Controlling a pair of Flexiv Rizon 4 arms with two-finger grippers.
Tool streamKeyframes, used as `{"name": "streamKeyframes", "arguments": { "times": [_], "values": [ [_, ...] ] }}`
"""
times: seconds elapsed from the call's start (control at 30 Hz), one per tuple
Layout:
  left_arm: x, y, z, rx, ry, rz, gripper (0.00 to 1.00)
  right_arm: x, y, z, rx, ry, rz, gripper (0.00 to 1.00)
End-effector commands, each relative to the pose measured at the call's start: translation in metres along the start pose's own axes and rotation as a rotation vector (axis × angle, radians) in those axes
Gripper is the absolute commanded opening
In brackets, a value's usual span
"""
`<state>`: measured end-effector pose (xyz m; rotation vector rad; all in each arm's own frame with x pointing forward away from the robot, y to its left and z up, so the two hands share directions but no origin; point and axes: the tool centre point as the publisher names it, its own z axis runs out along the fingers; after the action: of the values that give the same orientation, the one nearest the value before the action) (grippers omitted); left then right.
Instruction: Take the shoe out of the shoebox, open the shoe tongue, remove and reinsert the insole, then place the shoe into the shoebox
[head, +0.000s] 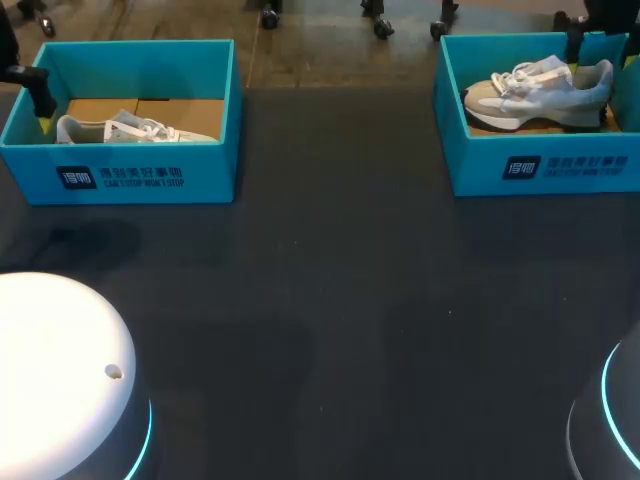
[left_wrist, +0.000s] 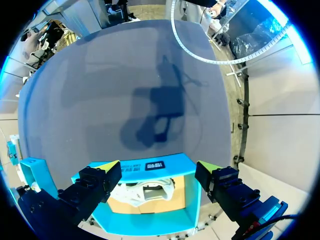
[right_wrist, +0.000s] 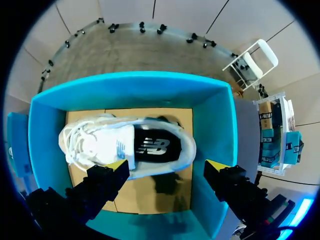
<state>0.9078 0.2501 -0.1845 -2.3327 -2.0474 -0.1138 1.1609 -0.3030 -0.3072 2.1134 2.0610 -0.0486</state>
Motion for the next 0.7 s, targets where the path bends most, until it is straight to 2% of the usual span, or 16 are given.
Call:
{"name": "streamKeyframes", "arguments": {
  "times": [0.03,0.3,0.33,0.43,0.7],
  "values": [
    [0.0,-0.001,0.0,-0.003,0.002,0.001,1.0,-0.004,0.017,0.013,0.048,-0.007,0.002,1.0],
    [0.0,-0.001,0.0,-0.003,0.002,0.001,1.0,-0.007,0.02,0.021,0.076,-0.035,0.004,0.99],
    [0.0,-0.001,0.0,-0.003,0.002,0.001,1.0,-0.007,0.02,0.021,0.075,-0.037,0.004,0.93],
    [0.0,-0.001,0.0,-0.003,0.002,0.001,1.0,-0.011,0.018,0.021,0.085,-0.049,0.011,0.84],
    [0.0,-0.001,0.0,-0.003,0.002,0.001,1.0,-0.021,0.01,0.03,0.116,-0.055,0.031,0.84]
  ]
}}
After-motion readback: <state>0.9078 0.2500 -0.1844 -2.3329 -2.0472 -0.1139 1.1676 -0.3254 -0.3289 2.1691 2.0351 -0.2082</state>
